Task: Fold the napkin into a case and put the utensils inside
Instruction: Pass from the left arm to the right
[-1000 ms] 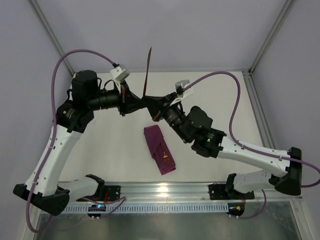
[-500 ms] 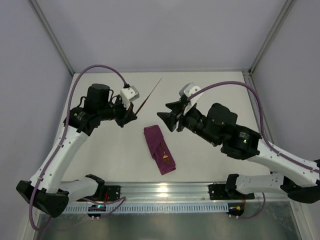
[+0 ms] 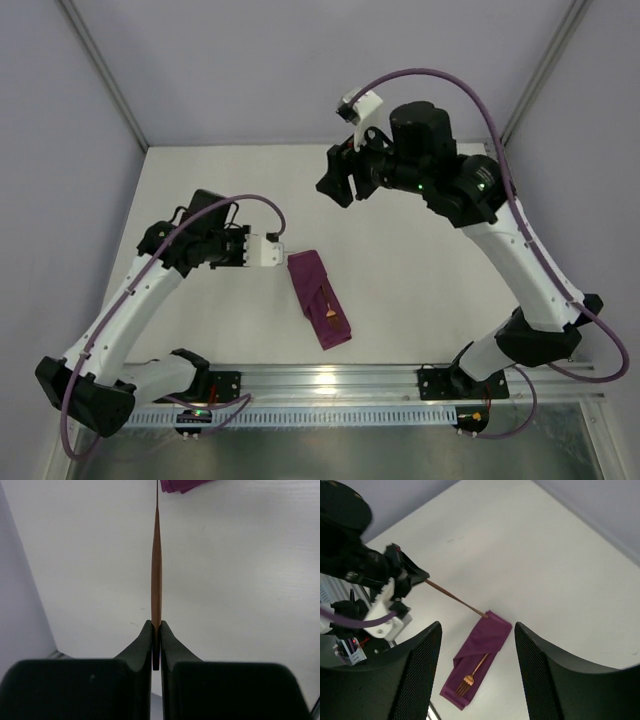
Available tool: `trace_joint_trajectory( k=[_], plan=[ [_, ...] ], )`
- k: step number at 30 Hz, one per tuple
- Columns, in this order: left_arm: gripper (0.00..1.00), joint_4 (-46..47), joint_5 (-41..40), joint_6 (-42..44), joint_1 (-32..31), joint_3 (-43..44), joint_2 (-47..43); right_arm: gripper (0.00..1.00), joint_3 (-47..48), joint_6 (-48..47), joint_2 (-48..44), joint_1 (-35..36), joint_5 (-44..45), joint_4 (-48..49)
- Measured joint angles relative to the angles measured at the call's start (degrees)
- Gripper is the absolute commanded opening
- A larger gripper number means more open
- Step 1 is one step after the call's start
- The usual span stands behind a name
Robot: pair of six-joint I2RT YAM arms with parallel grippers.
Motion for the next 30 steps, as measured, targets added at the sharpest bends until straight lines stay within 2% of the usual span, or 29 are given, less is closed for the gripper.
trace_joint_trajectory(
  k=[4, 7, 12, 15, 22, 30],
  plan=[
    [0.00, -5.3, -2.0, 7.6, -1.5, 3.8, -1.4, 0.60, -9.2, 0.9, 3.6, -3.9, -6.4, 2.2],
    [0.00, -6.8, -2.5, 10.2, -1.7, 4.7, -1.0, 0.60, -16.7, -0.3, 8.2, -4.9, -12.6, 8.9],
    [0.00, -7.7, -1.4, 11.0, -1.7, 4.5, 2.5, 0.67, -25.3, -7.2, 16.8, -5.0, -24.6, 18.8],
    [0.00, -7.9, -0.5, 11.2, -1.7, 4.5, 3.0, 0.69, -25.2, -11.5, 20.9, -6.1, -32.5, 21.4],
    [0.00, -8.4, 0.8, 11.2, -1.8, 4.5, 2.9, 0.69, -18.2, -22.2, 29.8, -7.1, -47.5, 22.5],
    [0.00, -8.6, 1.7, 11.0, -1.8, 4.3, 2.6, 0.69, -18.0, -27.8, 36.7, -4.5, -58.1, 21.3]
  ],
)
